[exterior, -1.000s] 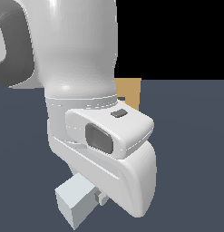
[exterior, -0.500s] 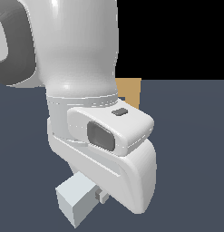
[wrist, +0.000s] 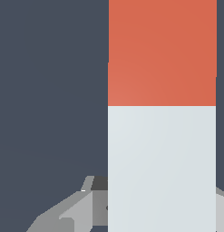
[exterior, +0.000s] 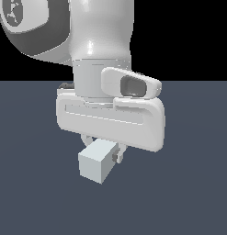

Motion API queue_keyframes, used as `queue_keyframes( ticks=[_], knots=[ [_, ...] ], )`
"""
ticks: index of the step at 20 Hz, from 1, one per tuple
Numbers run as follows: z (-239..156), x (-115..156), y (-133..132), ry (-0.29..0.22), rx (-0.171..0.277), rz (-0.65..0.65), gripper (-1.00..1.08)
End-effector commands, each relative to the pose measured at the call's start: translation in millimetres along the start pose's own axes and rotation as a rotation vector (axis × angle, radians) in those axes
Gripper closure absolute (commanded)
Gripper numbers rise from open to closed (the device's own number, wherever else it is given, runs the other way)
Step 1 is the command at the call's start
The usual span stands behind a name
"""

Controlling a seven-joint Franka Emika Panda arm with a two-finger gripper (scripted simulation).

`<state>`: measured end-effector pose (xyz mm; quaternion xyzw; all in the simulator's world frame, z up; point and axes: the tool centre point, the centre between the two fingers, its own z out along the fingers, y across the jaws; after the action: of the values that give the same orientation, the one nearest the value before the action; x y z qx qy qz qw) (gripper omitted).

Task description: Insert the peg into the horizontal hole in a box.

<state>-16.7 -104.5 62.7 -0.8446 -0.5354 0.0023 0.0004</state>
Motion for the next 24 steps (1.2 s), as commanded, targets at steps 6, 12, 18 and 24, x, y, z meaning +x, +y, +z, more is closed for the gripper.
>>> queue_keyframes(
  ticks=[6,12,18,24],
  knots=[
    [-39,42,-8,0.001,-0.005,-0.208,1.08],
    [-48,53,-12,0.003,-0.004,-0.262,1.08],
    [-47,53,-13,0.002,-0.002,-0.262,1.08],
    [-48,52,-13,0.002,-0.002,-0.265,1.08]
  ],
)
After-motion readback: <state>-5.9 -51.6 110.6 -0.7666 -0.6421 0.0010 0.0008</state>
